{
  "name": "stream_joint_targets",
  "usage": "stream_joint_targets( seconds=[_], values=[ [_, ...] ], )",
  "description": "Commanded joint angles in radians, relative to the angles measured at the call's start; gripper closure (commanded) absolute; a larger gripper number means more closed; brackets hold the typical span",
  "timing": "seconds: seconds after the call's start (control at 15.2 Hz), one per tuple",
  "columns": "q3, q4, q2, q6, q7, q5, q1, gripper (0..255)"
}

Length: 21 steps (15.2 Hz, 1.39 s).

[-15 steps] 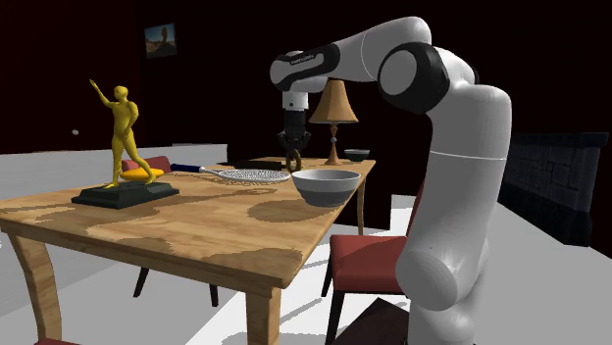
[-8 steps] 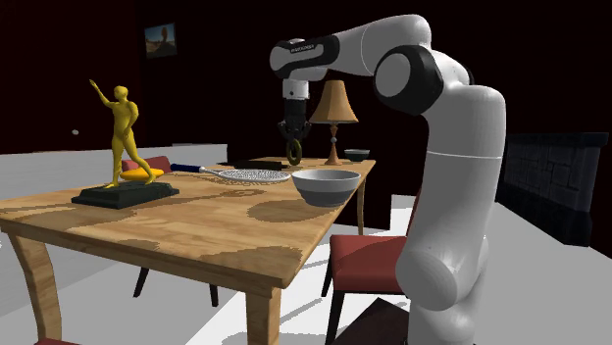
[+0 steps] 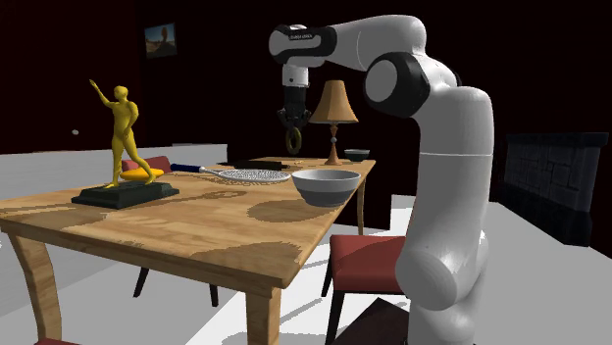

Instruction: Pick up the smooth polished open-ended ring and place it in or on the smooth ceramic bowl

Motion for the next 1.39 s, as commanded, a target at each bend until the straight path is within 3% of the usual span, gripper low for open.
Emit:
stream_joint_targets(
  seconds=[0.0, 0.26, 0.73, 1.32],
  values=[
    [-0.001, 0.055, 0.018, -0.037, -0.002, 0.003, -0.001, 255],
    [-0.005, 0.174, 0.065, -0.11, -0.01, 0.012, -0.006, 255],
    [0.049, -0.145, -0.233, -0.089, 0.074, -0.04, 0.037, 255],
    [0.132, -0.379, -0.533, -0.162, 0.174, -0.047, 0.058, 255]
  ],
)
